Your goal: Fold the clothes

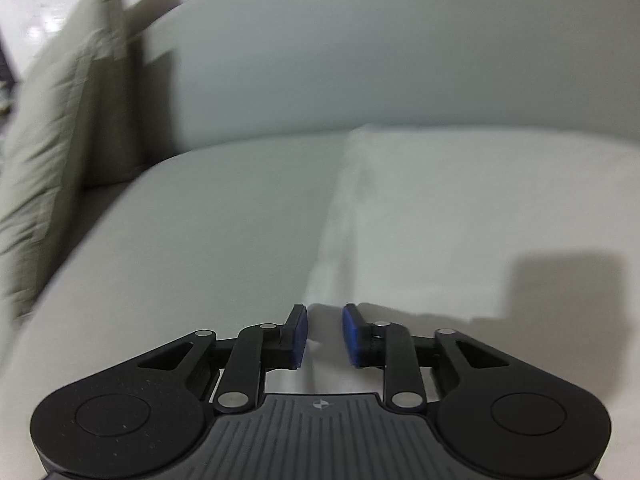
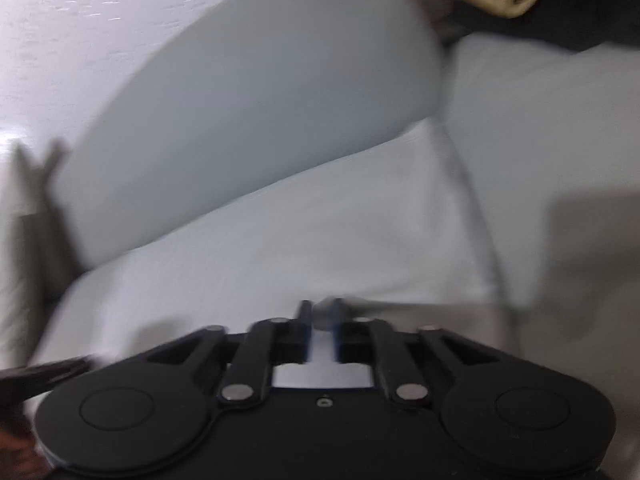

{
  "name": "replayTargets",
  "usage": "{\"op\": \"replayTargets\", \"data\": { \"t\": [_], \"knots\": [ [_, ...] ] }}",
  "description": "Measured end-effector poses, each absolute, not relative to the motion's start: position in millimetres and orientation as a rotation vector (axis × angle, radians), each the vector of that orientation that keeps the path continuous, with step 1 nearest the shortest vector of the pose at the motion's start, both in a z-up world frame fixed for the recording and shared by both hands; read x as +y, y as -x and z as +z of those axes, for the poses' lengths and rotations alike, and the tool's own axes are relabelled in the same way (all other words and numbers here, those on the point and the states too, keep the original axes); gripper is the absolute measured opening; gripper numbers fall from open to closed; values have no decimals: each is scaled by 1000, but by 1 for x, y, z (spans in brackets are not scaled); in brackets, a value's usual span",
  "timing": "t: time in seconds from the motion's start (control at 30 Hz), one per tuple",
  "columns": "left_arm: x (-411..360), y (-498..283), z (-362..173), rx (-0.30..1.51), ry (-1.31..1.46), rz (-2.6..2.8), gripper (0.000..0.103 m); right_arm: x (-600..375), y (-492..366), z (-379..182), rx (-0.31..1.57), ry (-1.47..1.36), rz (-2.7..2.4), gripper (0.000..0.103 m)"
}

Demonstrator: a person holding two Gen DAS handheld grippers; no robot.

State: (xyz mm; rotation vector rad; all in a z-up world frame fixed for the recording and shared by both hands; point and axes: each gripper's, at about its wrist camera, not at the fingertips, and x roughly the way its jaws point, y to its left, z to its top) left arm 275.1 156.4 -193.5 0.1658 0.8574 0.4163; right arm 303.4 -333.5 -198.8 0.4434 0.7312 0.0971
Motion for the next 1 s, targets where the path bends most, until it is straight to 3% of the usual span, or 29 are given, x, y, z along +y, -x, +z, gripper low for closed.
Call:
{"op": "replayTargets", "data": {
  "t": [0.1, 0.17, 0.23, 0.33, 0.37, 0.43, 0.53, 0.6, 0.83, 0.97, 1.0],
  "knots": [
    [167, -274, -187, 858, -138, 467, 37, -365, -298, -204, 735, -436, -173, 0],
    [166, -272, -181, 850, -173, 499, 18, -371, -295, -201, 761, -433, -187, 0],
    [163, -264, -170, 828, -124, 439, 19, -370, -287, -192, 763, -416, -199, 0],
    [160, -248, -153, 817, 27, 235, 22, -368, -266, -168, 734, -479, -195, 16],
    [157, -244, -151, 826, 69, 155, 28, -368, -260, -164, 735, -525, -163, 20],
    [149, -240, -153, 860, 112, 19, 34, -365, -253, -163, 775, -590, -85, 20],
    [135, -244, -170, 948, -3, 53, 34, -361, -253, -181, 909, -631, -87, 19],
    [133, -247, -184, 984, -140, 196, 35, -363, -252, -192, 956, -630, -138, 0],
    [157, -257, -177, 982, -107, 283, 35, -356, -259, -193, 950, -420, -279, 0],
    [174, -263, -158, 892, 19, 251, 35, -352, -256, -175, 821, -489, -186, 23],
    [176, -267, -155, 876, 41, 243, 35, -353, -256, -169, 766, -507, -155, 25]
  ]
}}
